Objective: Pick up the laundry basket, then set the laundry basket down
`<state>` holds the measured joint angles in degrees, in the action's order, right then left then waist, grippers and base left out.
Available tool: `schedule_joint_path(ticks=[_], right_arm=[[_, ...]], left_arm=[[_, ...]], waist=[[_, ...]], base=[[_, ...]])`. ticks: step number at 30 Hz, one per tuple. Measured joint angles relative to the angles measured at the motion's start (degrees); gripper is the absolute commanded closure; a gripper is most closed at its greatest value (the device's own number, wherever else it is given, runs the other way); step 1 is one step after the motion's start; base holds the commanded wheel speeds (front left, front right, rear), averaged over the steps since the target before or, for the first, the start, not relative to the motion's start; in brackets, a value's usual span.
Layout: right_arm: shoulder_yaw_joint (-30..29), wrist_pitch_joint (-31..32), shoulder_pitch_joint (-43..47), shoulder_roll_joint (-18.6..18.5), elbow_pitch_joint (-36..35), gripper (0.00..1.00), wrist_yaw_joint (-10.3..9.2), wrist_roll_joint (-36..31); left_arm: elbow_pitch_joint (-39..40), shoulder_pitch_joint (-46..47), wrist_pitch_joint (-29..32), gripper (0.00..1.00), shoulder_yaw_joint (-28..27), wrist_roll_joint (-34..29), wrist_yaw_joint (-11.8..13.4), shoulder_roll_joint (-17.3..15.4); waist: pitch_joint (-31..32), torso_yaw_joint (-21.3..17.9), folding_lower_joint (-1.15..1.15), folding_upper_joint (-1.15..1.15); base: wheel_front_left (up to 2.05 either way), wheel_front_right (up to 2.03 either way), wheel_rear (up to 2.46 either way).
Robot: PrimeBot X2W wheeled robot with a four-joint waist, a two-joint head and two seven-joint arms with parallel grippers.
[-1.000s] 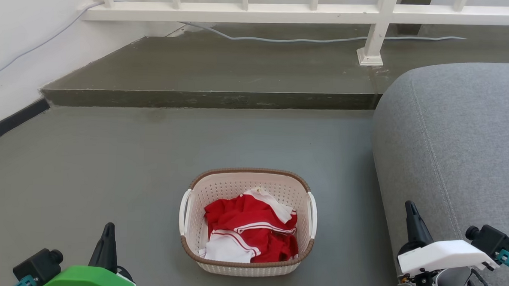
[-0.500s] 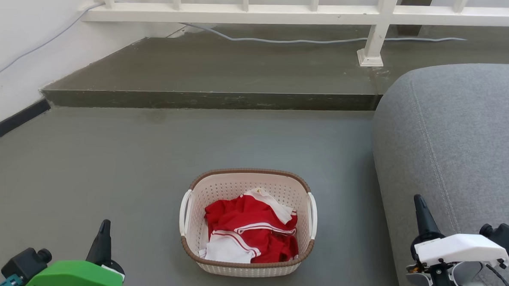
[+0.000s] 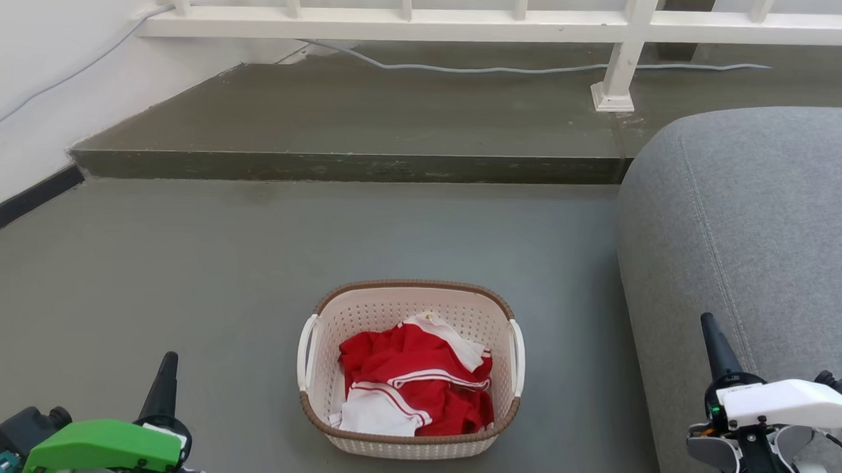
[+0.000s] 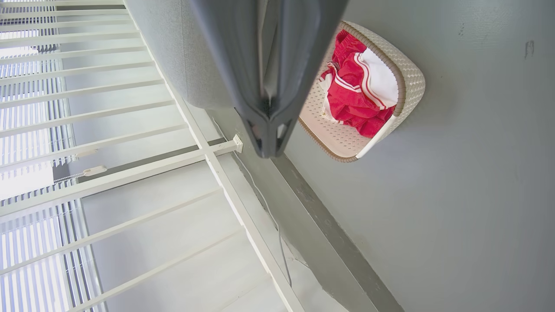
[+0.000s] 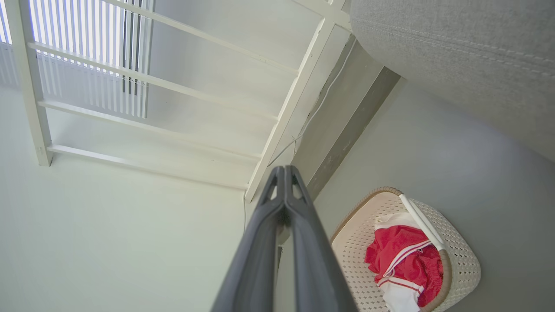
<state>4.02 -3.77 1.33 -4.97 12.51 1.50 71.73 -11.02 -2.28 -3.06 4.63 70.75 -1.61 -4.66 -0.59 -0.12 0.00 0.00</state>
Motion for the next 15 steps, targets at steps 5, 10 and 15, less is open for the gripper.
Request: schedule_joint_path(ticks=[5, 10, 15], right_arm=[[-0.8, 0.9, -0.7, -0.1, 0.4, 1.00, 0.59, 3.8], [-1.8, 1.7, -1.1, -0.4, 0.6, 1.00, 1.52, 7.6], [-2.5, 2.4, -1.4, -0.4, 0.9, 1.00, 2.11, 11.3]], left_arm=[[-0.8, 0.2, 0.6, 1.00, -0.7, 3.9, -0.9, -0.1], [-1.2, 1.4, 1.6, 1.00, -1.1, 7.6, -1.5, -0.2], [-1.5, 2.3, 2.3, 1.00, -1.6, 11.5, -2.5, -0.2]], waist=[[0.1, 0.0, 0.00, 0.00], [0.1, 0.0, 0.00, 0.00], [0.2, 0.1, 0.00, 0.00]], base=[[0.00, 0.00, 0.00], [0.00, 0.00, 0.00], [0.00, 0.00, 0.00]])
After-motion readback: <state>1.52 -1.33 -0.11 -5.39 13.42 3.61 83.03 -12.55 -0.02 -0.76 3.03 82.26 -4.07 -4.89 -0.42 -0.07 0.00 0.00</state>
